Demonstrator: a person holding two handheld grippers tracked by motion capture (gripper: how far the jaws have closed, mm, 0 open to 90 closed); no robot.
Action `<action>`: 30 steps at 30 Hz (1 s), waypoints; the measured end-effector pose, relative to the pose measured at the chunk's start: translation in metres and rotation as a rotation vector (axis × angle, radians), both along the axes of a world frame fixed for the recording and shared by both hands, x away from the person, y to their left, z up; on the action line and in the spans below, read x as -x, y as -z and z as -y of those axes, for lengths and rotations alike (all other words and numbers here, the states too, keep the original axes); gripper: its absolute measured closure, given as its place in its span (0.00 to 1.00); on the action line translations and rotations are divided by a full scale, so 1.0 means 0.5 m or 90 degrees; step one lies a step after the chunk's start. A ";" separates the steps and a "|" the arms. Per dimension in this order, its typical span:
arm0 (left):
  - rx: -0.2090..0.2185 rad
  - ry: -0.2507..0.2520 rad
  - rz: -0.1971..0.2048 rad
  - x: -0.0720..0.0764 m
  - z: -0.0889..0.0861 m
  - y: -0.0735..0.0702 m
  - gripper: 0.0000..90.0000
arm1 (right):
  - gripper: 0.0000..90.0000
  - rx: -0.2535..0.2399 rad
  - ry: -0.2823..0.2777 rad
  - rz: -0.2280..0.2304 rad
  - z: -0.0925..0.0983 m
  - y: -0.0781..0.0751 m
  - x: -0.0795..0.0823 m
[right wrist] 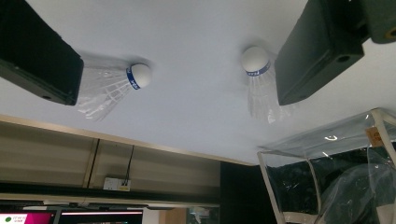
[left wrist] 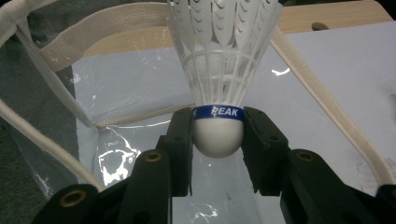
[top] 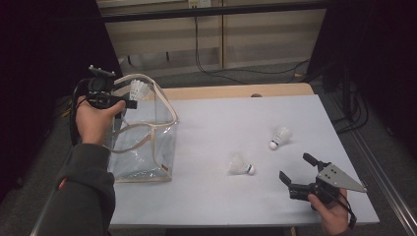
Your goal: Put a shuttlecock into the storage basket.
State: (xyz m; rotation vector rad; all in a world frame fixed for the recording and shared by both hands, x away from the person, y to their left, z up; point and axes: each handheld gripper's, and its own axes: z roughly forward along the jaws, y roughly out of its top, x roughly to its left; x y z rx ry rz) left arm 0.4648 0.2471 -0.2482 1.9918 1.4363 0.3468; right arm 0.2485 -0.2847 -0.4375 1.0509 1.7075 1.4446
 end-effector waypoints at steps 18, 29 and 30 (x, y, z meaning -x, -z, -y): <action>-0.001 -0.019 -0.001 -0.014 0.003 0.014 0.72 | 0.01 0.000 0.001 -0.001 0.001 0.001 0.000; -0.002 -0.030 -0.002 -0.019 -0.002 0.023 0.72 | 0.01 0.000 -0.001 -0.001 -0.001 0.001 0.000; -0.001 -0.034 0.001 -0.019 -0.002 0.024 0.72 | 0.01 -0.001 -0.001 -0.002 0.000 0.001 0.000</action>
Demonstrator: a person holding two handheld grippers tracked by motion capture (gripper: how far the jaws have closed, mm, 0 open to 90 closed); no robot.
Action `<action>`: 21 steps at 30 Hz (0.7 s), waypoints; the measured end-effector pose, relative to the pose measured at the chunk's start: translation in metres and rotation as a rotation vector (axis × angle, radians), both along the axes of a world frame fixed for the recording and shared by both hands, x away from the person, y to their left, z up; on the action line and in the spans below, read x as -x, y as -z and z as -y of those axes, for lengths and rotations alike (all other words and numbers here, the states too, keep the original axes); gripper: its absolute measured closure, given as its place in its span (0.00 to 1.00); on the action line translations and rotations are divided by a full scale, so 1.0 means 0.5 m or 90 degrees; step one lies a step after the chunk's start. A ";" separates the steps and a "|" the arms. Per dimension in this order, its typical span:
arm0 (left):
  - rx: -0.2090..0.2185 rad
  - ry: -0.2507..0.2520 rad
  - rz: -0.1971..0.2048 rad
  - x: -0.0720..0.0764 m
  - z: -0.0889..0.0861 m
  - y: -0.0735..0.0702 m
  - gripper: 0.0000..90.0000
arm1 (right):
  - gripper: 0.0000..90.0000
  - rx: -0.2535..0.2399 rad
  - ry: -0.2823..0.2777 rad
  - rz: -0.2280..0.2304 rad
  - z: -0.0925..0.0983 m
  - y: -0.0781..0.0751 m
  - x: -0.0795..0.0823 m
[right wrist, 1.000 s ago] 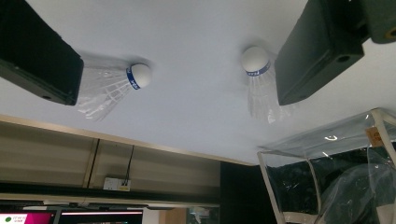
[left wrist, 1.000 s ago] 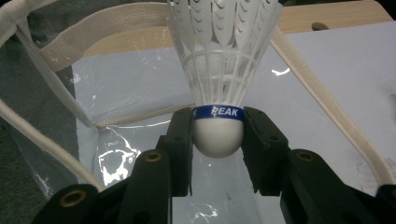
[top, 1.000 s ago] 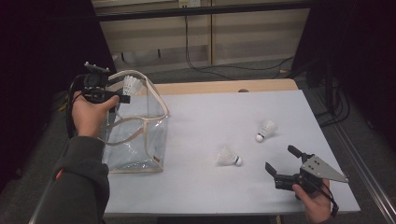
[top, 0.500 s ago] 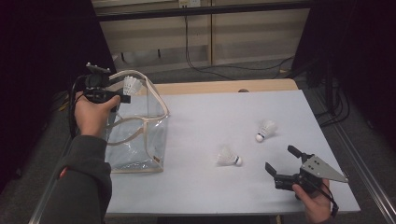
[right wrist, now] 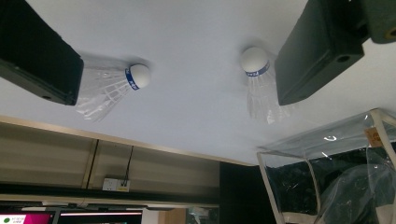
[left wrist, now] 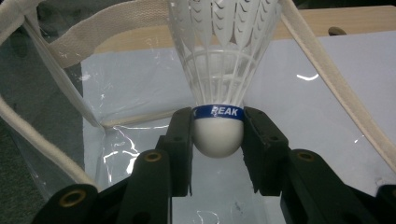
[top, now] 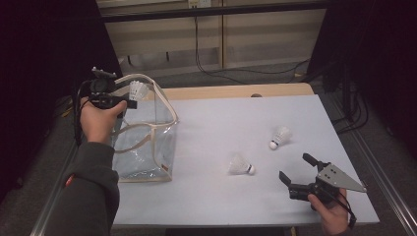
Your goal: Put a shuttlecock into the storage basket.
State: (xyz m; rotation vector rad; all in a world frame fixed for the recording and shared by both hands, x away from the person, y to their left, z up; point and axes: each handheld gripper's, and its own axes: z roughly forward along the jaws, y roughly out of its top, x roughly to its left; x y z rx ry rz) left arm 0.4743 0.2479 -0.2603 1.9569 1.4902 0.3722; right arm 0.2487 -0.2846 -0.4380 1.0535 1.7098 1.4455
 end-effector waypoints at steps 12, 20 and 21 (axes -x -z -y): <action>-0.003 -0.003 -0.003 -0.007 0.005 0.008 0.72 | 0.01 0.001 0.001 -0.001 0.001 0.000 0.000; -0.006 -0.001 -0.010 -0.010 0.009 0.013 0.72 | 0.01 -0.001 0.001 -0.001 0.002 0.000 0.000; -0.006 -0.001 -0.010 -0.010 0.009 0.014 0.72 | 0.01 0.000 0.000 -0.001 0.002 0.000 0.000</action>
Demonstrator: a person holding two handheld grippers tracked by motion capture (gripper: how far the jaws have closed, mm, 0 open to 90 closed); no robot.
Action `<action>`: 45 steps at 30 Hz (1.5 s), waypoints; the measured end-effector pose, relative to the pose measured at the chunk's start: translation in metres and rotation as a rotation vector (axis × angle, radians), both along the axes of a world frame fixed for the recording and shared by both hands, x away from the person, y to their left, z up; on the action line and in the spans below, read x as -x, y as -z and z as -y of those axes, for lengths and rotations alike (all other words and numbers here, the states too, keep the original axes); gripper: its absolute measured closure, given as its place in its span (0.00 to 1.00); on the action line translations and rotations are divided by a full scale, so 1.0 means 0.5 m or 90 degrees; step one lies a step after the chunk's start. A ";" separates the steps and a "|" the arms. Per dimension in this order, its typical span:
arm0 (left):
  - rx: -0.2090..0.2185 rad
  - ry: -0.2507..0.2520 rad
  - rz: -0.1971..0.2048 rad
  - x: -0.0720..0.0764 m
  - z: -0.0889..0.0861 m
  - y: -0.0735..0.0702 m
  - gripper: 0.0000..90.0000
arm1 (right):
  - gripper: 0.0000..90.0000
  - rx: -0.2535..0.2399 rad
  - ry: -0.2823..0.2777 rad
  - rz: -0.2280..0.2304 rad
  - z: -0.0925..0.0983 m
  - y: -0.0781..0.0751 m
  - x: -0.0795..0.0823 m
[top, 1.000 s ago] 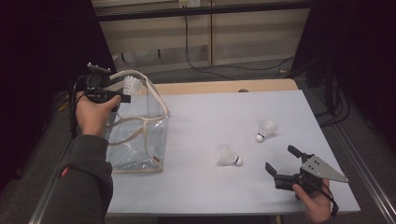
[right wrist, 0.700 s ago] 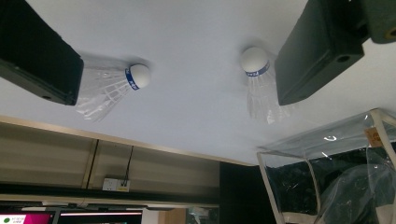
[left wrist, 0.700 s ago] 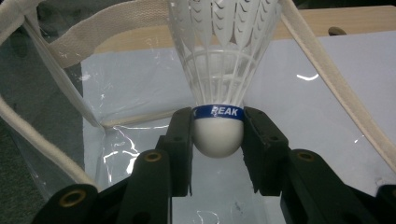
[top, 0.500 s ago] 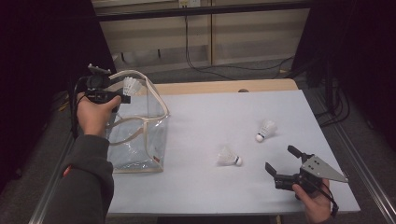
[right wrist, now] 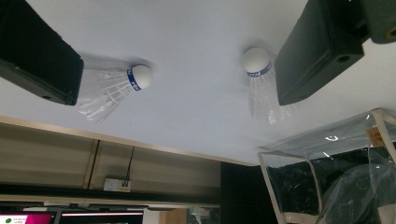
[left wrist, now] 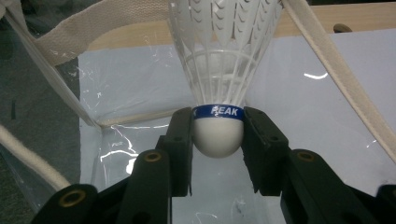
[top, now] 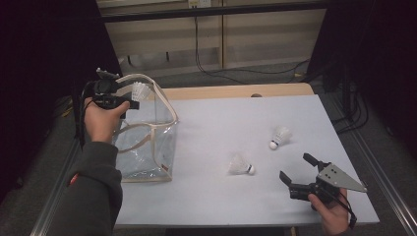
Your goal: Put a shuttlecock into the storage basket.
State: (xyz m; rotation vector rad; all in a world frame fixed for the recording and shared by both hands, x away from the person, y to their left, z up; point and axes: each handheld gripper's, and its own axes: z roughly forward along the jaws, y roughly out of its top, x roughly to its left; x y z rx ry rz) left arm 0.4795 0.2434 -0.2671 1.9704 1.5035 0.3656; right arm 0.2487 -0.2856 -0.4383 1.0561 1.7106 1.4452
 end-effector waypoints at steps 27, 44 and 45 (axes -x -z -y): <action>-0.002 0.005 0.002 0.001 0.004 0.003 0.56 | 0.01 0.002 0.001 0.000 0.000 0.000 0.000; 0.025 0.045 0.000 0.025 0.009 -0.036 0.47 | 0.01 0.001 0.003 0.000 0.000 -0.001 0.001; 0.025 0.046 0.000 0.027 0.010 -0.040 0.46 | 0.01 0.002 0.004 -0.001 0.000 -0.001 0.001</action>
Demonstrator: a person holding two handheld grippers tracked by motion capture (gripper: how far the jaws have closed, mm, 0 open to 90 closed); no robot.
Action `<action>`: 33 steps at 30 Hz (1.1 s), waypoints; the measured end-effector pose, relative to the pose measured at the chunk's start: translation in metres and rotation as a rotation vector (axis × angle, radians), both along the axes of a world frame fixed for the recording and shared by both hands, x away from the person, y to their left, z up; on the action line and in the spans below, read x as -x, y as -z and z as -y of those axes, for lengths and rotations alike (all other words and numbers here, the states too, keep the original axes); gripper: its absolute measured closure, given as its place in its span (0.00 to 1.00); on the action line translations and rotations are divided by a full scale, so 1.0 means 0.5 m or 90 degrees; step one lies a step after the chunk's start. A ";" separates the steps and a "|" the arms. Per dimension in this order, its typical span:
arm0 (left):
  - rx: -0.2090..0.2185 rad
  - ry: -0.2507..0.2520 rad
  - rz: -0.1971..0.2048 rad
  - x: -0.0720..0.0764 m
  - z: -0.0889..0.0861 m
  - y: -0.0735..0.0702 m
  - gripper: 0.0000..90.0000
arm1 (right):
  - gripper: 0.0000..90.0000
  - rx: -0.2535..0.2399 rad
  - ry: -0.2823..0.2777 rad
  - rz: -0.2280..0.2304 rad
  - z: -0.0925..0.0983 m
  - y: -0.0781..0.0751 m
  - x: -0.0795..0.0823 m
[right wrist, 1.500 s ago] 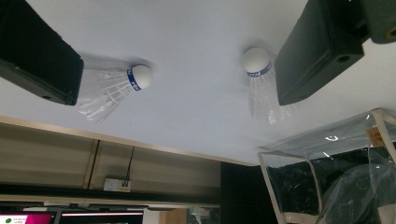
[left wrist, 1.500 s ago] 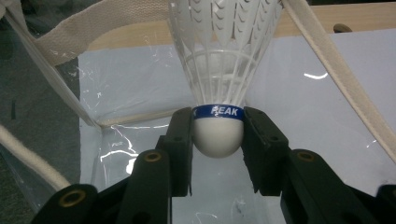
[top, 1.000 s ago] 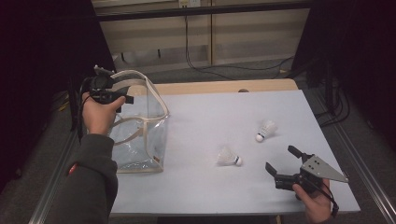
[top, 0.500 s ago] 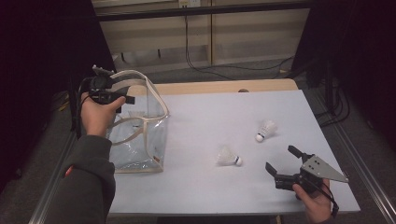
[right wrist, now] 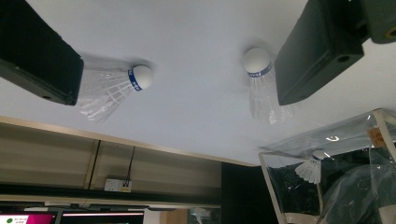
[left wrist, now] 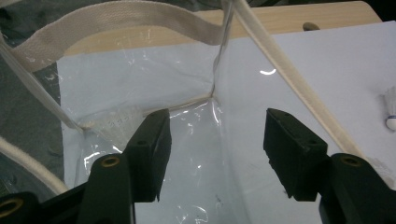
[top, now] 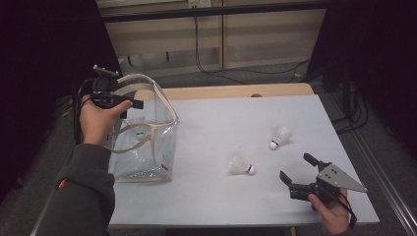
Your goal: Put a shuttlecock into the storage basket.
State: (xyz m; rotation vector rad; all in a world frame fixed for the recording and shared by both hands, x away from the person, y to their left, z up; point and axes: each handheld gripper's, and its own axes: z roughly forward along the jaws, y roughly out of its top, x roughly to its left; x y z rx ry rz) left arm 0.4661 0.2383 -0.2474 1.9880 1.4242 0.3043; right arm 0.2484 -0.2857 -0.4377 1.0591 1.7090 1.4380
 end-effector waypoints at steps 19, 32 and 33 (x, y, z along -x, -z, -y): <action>0.027 0.070 -0.009 0.023 0.045 -0.025 0.33 | 0.01 0.000 -0.001 0.002 -0.001 -0.001 0.001; 0.040 0.104 -0.008 0.037 0.066 -0.042 0.27 | 0.01 0.000 -0.002 0.003 -0.002 -0.002 0.001; 0.037 0.107 -0.008 0.038 0.068 -0.042 0.27 | 0.01 -0.001 -0.002 0.003 -0.002 -0.002 0.001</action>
